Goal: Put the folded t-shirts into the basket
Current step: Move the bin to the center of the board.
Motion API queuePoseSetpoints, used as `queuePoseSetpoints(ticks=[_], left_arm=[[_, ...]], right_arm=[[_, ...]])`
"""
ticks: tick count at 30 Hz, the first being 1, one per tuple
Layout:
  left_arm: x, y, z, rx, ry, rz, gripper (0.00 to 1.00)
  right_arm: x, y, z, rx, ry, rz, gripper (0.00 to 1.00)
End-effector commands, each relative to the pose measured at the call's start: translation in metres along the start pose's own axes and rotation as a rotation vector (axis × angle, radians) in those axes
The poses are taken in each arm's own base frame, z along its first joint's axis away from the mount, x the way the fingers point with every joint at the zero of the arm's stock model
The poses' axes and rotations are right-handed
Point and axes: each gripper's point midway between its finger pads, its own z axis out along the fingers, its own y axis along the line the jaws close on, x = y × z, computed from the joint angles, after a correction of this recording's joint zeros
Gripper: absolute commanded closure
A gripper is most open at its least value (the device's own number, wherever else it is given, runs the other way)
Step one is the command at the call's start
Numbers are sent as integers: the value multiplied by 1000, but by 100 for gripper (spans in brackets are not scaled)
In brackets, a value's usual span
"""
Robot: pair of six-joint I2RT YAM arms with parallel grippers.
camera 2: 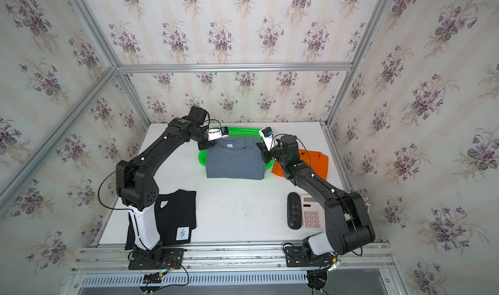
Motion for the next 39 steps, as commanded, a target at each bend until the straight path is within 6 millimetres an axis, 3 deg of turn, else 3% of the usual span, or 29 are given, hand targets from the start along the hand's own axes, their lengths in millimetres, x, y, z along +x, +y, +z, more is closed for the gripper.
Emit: queuePoseSetpoints(ticks=[1,9,13,19,22,27,32,36,39], left_arm=[[-9,37,1,-158,-24,-73,100],[-35,42,22,-184,-76,-23,100],[-34,34,41,-132,-81,-1,100],[3,-5,75,40,61,-34,100],[22,-25,81,95,128,-40,100],[55,-76,67,241,251,-97,100],[71,-129,43,338,319,-172,100],[72,-153,10,326,301,-204,100],[58,-143,-28,241,232,-193,100]], right_arm=[[-15,-14,5,41,-67,27,100],[-9,-13,28,-25,-81,57,100],[13,-18,37,-14,-18,88,100],[57,-11,39,-38,100,169,100],[73,-4,34,-53,142,191,100],[100,22,15,-131,195,275,100],[98,50,-11,-181,158,295,100],[75,65,-33,-203,97,269,100],[41,75,-48,-234,29,215,100]])
